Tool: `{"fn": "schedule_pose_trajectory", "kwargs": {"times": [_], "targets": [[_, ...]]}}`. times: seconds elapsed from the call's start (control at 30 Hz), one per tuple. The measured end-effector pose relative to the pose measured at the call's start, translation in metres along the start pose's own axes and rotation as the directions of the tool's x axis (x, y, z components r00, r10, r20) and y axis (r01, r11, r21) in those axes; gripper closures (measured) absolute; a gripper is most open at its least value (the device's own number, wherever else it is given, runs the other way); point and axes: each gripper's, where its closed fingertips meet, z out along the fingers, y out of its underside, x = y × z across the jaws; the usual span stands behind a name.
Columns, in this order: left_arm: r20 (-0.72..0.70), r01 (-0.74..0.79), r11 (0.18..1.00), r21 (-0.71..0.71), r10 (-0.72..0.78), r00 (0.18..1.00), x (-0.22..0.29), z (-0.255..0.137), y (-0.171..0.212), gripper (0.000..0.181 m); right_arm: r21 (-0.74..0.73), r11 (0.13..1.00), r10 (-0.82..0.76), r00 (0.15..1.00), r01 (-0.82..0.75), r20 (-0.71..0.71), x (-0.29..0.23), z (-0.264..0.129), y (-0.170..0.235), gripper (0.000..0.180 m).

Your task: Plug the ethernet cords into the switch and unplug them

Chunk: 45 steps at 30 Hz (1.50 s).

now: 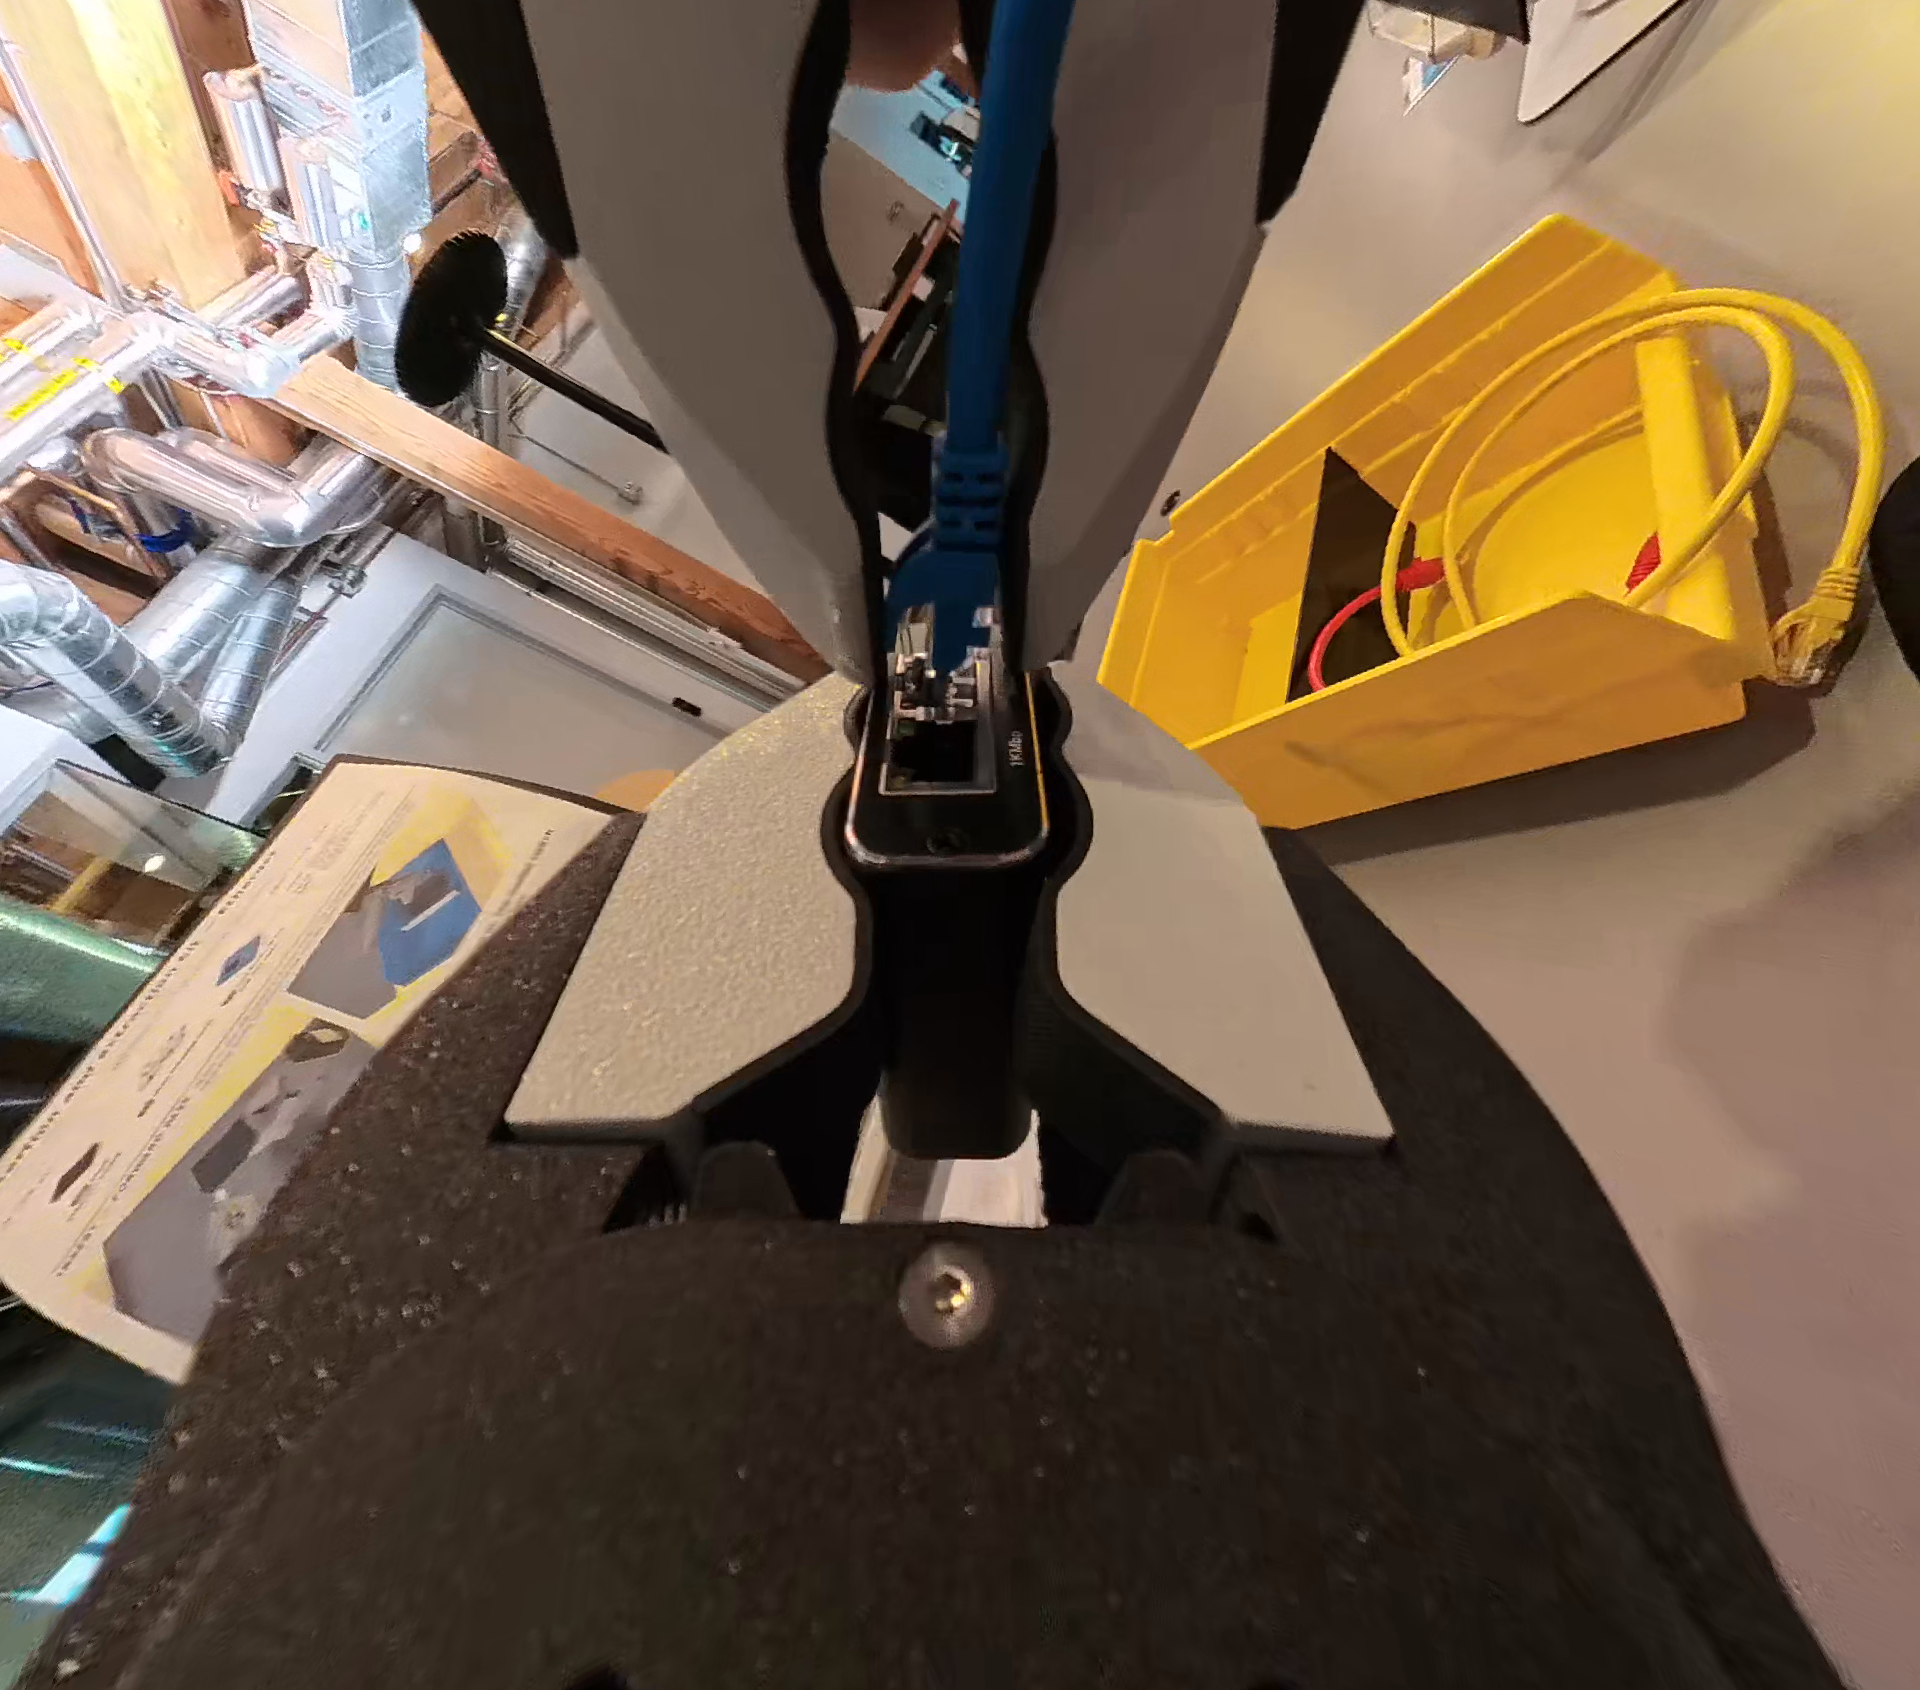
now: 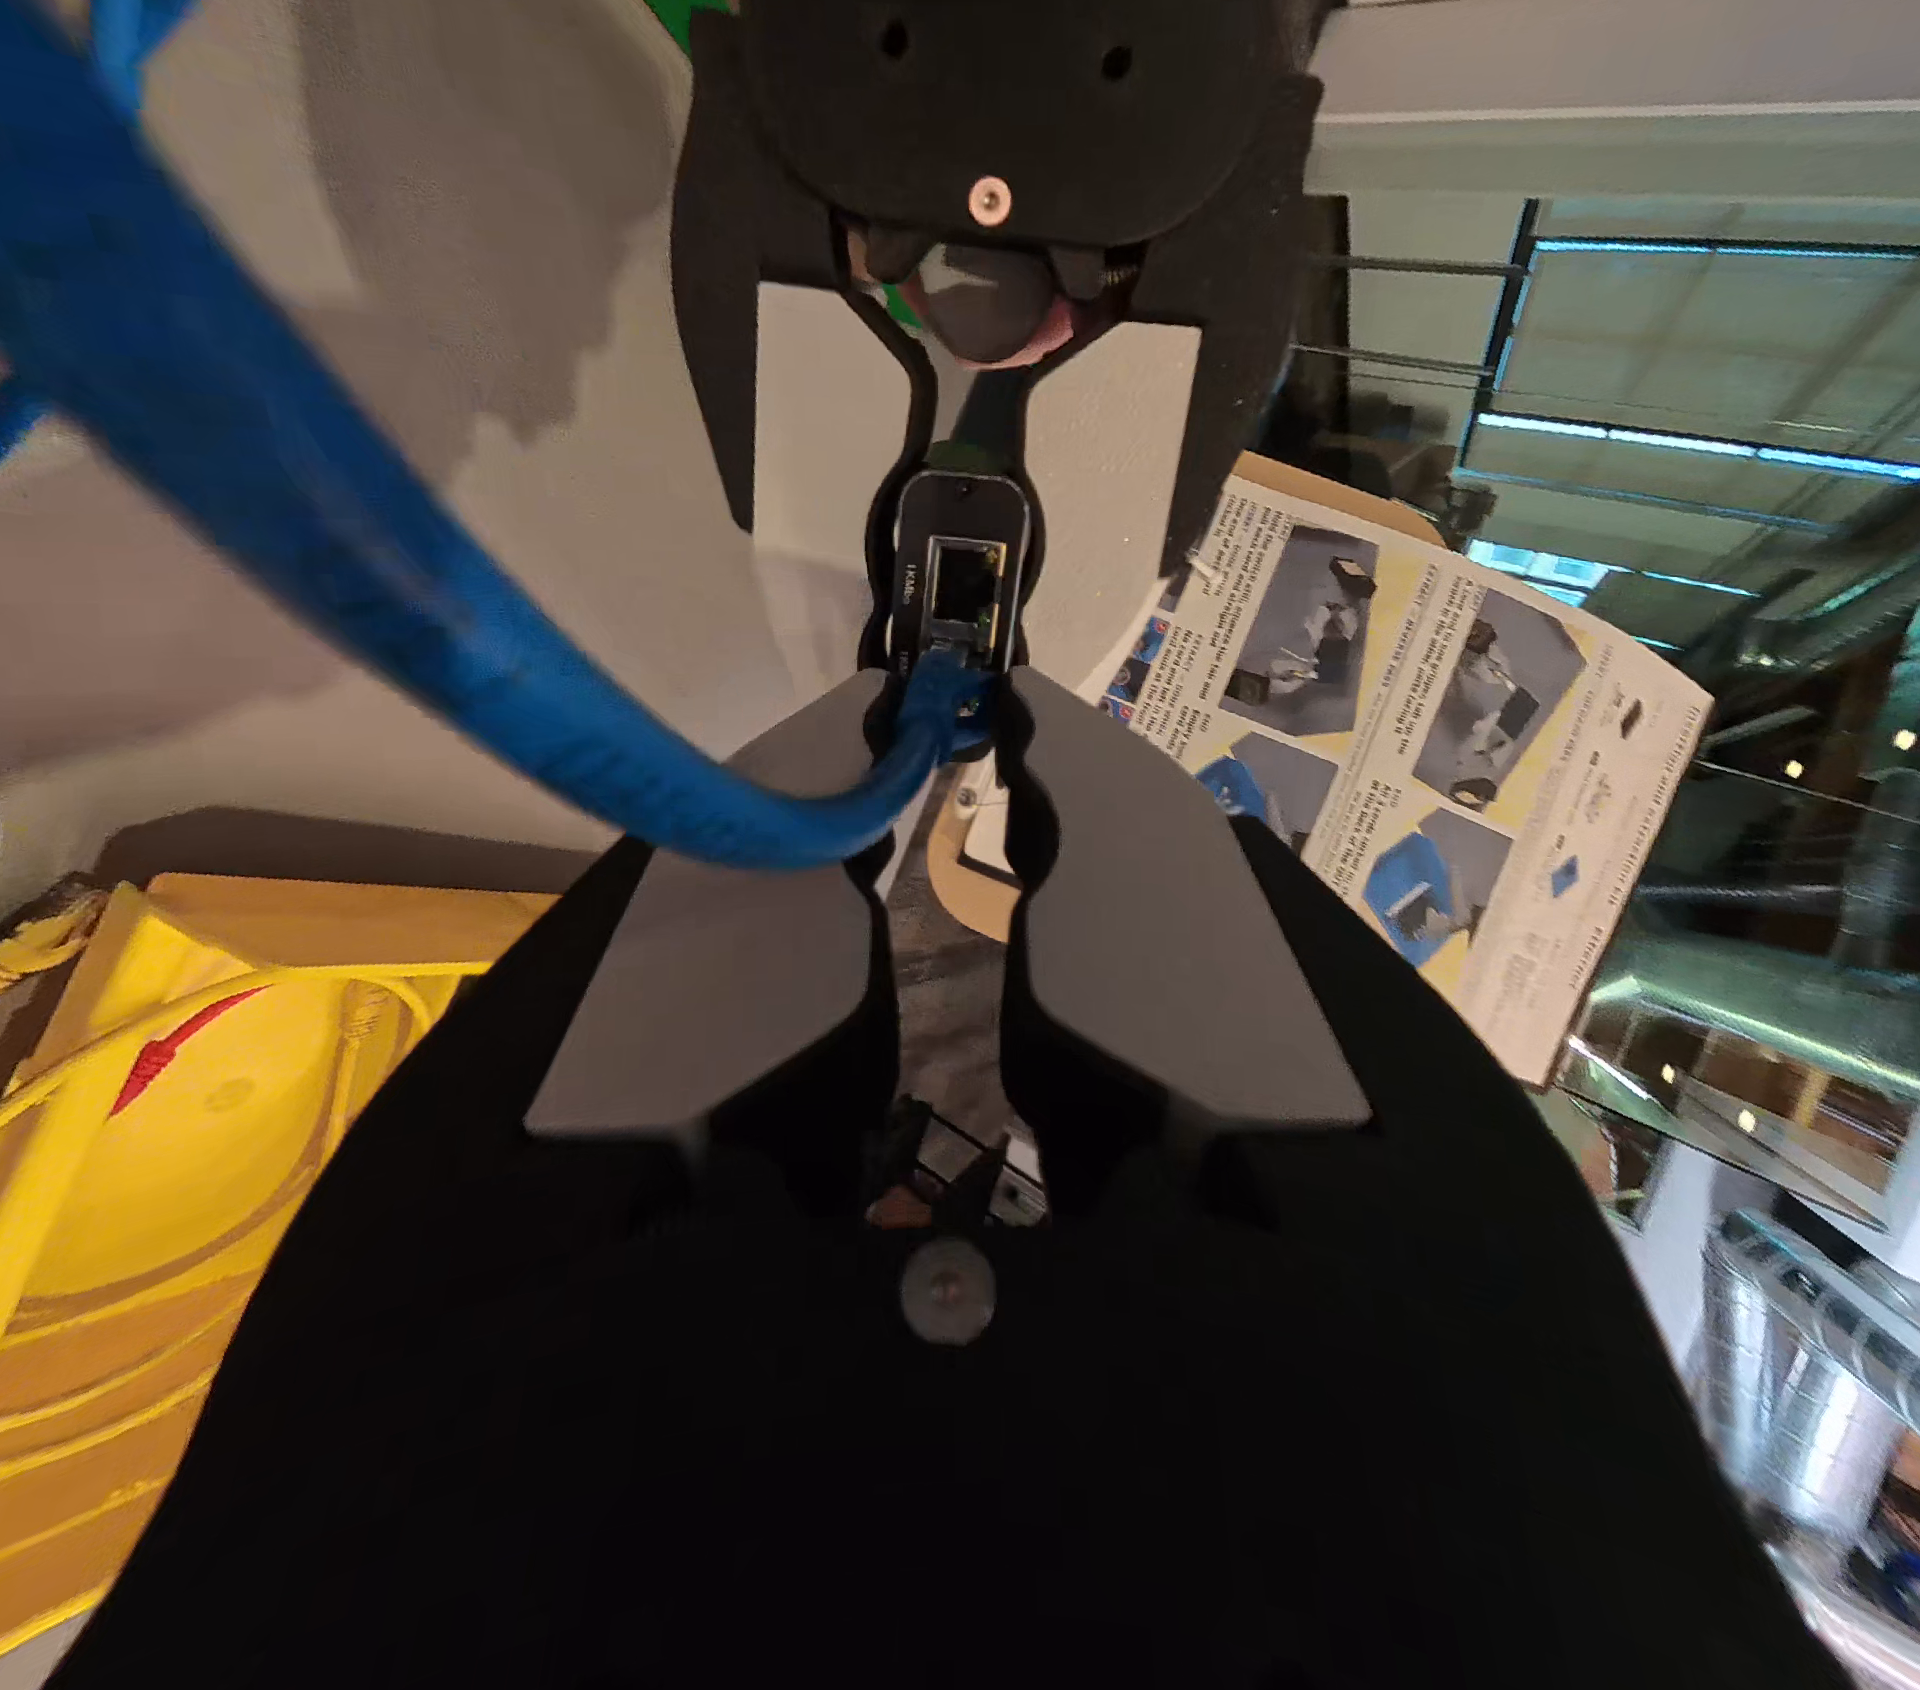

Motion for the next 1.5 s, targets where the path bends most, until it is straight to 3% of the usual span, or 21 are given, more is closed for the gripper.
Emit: {"fn": "schedule_pose_trajectory", "kwargs": {"times": [0.33,0.63,0.87,0.97,1.23,1.5], "targets": [[0.081,-0.045,0.999,-0.019,0.047,0.996,-0.012,-0.006,-0.004,0.154,-0.038,0.999,-0.037,0.969,0.029,-0.245,0.012,-0.007,-0.006,0.163],[0.098,-0.035,0.999,-0.014,0.036,0.995,-0.015,-0.011,-0.012,0.153,-0.039,0.993,-0.115,0.911,0.108,-0.395,0.016,-0.016,-0.014,0.163],[0.108,-0.041,0.998,-0.041,0.045,0.993,-0.018,-0.013,-0.014,0.153,-0.046,0.992,-0.127,0.892,0.119,-0.434,0.018,-0.018,-0.016,0.164],[0.1,-0.038,0.998,-0.051,0.043,0.994,-0.016,-0.012,-0.013,0.153,-0.04,0.991,-0.134,0.901,0.129,-0.414,0.016,-0.018,-0.016,0.165],[0.095,-0.127,0.988,-0.09,0.136,0.986,-0.009,-0.006,-0.004,0.154,-0.001,1.0,0.004,0.995,-0.004,-0.102,0.001,-0.012,-0.01,0.166],[0.019,-0.119,0.988,-0.101,0.122,0.992,0.004,0.002,0.006,0.155,-0.019,0.987,0.159,0.966,-0.159,0.204,-0.013,-0.005,-0.001,0.164]]}}
